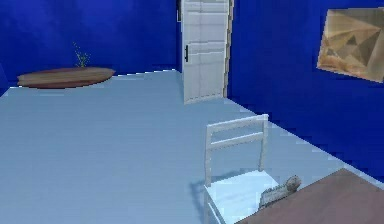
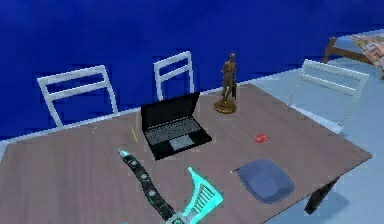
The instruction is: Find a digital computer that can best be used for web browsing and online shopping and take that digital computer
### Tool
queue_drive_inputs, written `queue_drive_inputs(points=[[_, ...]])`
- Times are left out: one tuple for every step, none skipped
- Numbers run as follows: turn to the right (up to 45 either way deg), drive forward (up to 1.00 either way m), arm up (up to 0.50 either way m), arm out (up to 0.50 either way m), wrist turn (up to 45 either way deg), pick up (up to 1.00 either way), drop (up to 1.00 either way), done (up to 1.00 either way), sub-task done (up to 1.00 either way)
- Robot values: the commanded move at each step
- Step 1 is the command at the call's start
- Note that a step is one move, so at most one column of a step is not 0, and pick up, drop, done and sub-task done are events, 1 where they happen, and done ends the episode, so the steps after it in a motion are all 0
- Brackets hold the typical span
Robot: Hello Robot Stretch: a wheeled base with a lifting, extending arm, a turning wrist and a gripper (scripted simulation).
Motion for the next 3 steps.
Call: queue_drive_inputs(points=[[0.0, 0.0, 0.5, 0.0, 0.0, 0.0, 0.0, 0.0, 0.0], [0.0, 0.0, 0.22, 0.0, 0.0, 0.0, 0.0, 0.0, 0.0], [0.0, 0.0, 0.0, 0.5, 0.0, 0.0, 0.0, 0.0, 0.0]])
